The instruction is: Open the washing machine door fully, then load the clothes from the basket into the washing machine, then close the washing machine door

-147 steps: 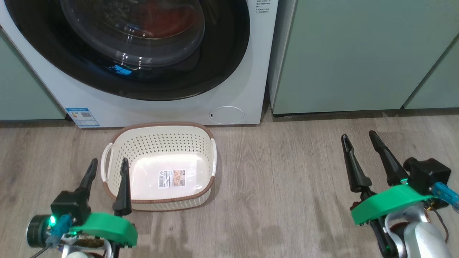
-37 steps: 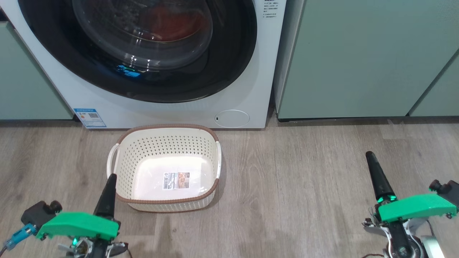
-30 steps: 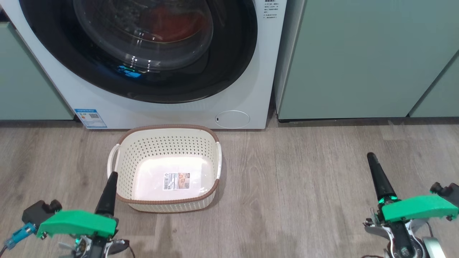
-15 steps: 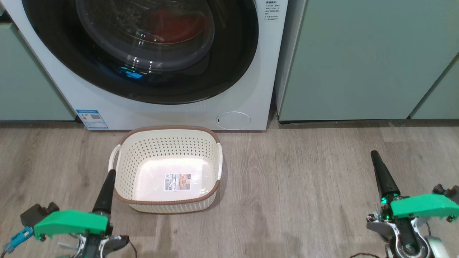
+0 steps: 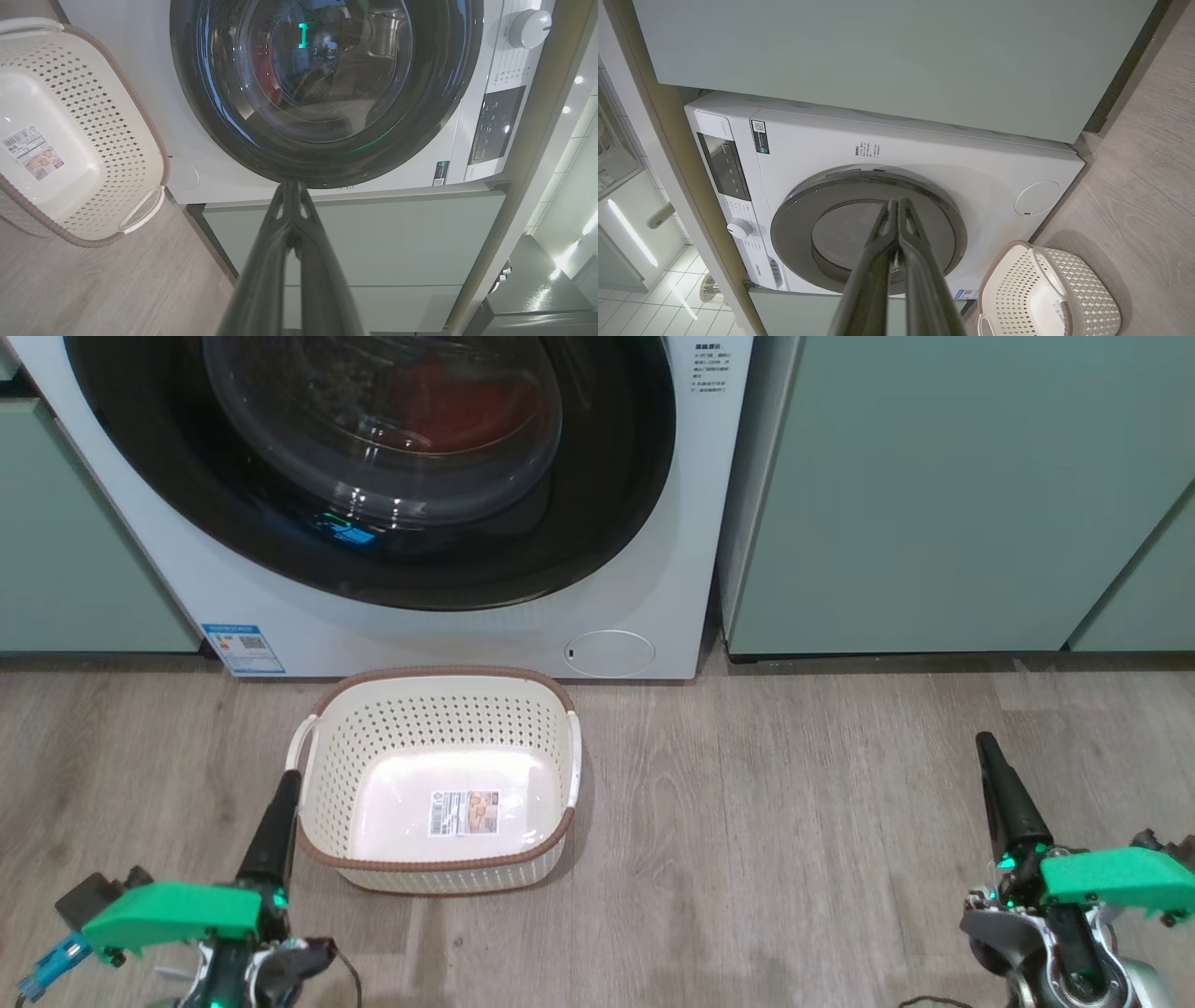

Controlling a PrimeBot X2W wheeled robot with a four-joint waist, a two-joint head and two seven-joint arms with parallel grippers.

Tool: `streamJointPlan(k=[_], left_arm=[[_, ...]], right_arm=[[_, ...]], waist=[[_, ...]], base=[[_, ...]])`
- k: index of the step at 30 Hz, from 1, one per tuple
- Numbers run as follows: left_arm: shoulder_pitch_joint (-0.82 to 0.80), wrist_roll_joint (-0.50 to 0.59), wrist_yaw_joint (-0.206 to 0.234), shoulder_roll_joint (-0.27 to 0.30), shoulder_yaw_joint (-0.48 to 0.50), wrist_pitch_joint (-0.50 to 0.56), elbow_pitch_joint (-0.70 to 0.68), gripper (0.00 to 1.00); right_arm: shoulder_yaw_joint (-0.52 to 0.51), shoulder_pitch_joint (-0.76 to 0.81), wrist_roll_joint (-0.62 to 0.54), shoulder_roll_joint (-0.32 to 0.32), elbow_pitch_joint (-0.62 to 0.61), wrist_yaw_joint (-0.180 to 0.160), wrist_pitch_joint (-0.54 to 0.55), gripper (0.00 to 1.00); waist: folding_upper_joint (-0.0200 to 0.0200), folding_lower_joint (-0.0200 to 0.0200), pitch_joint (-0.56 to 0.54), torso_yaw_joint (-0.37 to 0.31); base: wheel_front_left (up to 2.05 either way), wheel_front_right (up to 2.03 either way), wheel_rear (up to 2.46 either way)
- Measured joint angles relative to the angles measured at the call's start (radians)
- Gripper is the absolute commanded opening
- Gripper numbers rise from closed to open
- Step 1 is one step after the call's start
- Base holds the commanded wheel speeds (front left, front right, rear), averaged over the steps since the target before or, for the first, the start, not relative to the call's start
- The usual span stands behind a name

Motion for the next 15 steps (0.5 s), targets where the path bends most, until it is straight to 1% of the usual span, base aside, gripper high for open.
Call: streamJointPlan(k=[11, 15], left_arm=[[-0.015, -0.121, -0.017, -0.009, 0.021, 0.022, 0.022, 0.0], [-0.018, -0.128, -0.017, -0.01, 0.021, 0.024, 0.025, 0.0]], right_arm=[[-0.01, -0.017, 0.115, 0.0, 0.021, 0.0, 0.013, 0.0], [-0.013, -0.017, 0.126, 0.0, 0.024, 0.0, 0.014, 0.0]], waist=[[0.0, 0.0, -0.005, 0.003], [0.0, 0.0, -0.005, 0.003]], base=[[0.0, 0.0, 0.0], [0.0, 0.0, 0.0]])
